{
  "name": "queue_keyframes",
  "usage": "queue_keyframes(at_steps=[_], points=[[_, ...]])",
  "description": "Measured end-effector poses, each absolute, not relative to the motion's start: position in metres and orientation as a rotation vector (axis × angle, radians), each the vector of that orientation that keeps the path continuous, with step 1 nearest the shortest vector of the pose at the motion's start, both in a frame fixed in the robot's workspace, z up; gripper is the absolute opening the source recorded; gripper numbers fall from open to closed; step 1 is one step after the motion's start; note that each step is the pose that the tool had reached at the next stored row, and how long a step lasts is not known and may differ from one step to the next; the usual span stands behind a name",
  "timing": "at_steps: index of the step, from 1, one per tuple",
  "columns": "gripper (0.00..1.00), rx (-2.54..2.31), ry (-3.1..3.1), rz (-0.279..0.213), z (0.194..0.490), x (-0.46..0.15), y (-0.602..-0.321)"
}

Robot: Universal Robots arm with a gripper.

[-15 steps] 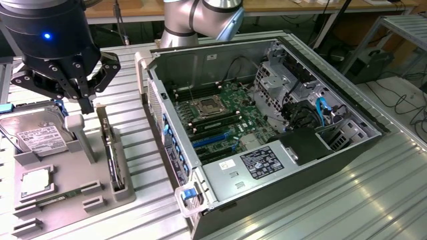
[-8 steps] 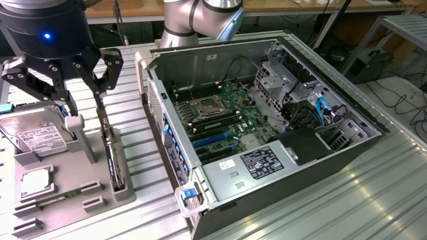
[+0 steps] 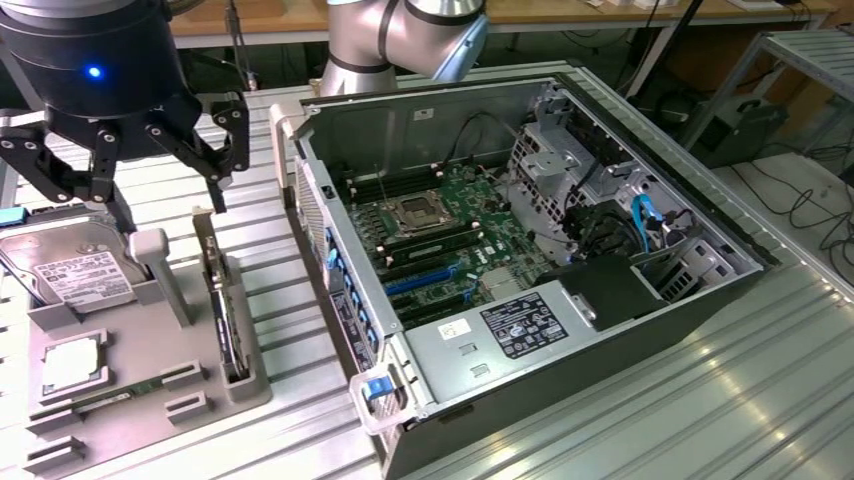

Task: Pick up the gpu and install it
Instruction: 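Pick up the gpu and move the gpu toward the slot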

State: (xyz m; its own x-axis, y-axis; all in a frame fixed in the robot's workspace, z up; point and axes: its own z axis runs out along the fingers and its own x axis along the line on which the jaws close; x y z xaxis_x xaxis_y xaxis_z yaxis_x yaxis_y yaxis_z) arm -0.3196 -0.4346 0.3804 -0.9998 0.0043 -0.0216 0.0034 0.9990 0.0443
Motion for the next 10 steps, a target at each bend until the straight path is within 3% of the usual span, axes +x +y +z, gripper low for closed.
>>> queue_keyframes(at_steps=[10], points=[[0.72,-0.006,3.119,0.069,0.3798,-0.3196,-0.4346]])
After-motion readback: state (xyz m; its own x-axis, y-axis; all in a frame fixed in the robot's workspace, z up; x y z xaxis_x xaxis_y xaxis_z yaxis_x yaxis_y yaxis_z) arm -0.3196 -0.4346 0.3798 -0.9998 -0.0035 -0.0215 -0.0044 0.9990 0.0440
